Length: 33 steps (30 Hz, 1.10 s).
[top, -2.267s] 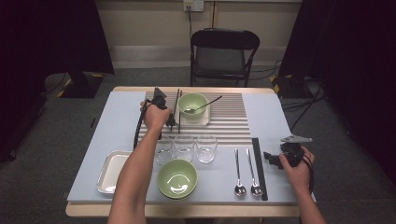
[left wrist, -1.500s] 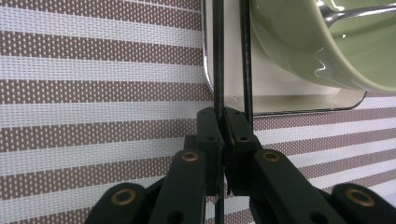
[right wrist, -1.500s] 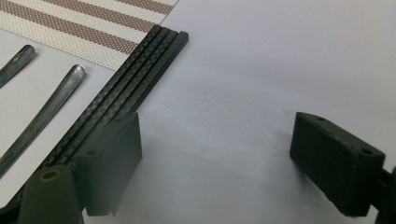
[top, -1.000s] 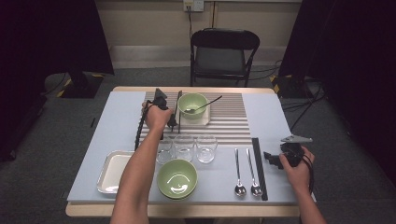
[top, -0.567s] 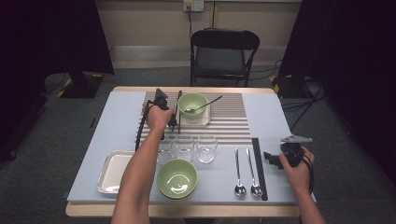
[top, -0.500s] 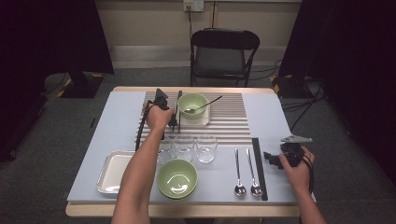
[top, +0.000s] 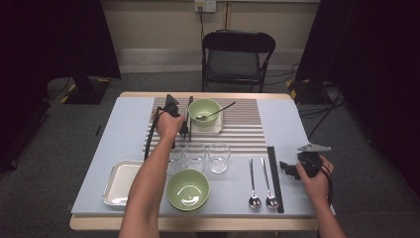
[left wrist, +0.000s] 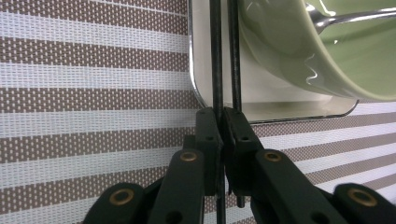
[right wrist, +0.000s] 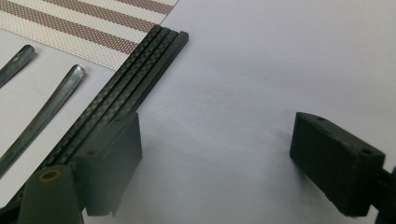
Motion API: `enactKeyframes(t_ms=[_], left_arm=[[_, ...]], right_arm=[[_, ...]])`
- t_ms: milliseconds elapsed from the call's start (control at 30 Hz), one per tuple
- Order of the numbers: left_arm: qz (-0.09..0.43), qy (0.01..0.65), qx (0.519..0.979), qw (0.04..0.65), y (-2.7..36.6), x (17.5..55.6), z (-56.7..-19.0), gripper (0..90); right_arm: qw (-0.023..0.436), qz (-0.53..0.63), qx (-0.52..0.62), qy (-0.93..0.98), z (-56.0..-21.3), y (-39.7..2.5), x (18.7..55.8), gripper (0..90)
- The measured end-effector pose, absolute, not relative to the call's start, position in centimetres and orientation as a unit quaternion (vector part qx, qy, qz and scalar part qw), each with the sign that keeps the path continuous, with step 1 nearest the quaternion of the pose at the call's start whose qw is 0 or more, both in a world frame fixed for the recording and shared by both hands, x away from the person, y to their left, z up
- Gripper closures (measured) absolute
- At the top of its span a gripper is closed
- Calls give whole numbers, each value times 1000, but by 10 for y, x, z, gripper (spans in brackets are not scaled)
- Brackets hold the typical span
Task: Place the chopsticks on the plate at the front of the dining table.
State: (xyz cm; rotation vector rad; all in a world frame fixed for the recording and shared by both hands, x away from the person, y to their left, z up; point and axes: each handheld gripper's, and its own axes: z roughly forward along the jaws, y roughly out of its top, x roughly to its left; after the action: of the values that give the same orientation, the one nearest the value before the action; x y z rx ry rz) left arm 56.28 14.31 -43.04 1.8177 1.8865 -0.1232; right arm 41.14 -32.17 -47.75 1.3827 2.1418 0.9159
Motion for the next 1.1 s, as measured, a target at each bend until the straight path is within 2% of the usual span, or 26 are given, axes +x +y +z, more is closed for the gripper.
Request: enactKeyframes(t_ms=[1100], left_arm=[[-44,696,668,259,141,563,-431,863]], right_arm=[[215,330,498,772,-478,-322,411,154]])
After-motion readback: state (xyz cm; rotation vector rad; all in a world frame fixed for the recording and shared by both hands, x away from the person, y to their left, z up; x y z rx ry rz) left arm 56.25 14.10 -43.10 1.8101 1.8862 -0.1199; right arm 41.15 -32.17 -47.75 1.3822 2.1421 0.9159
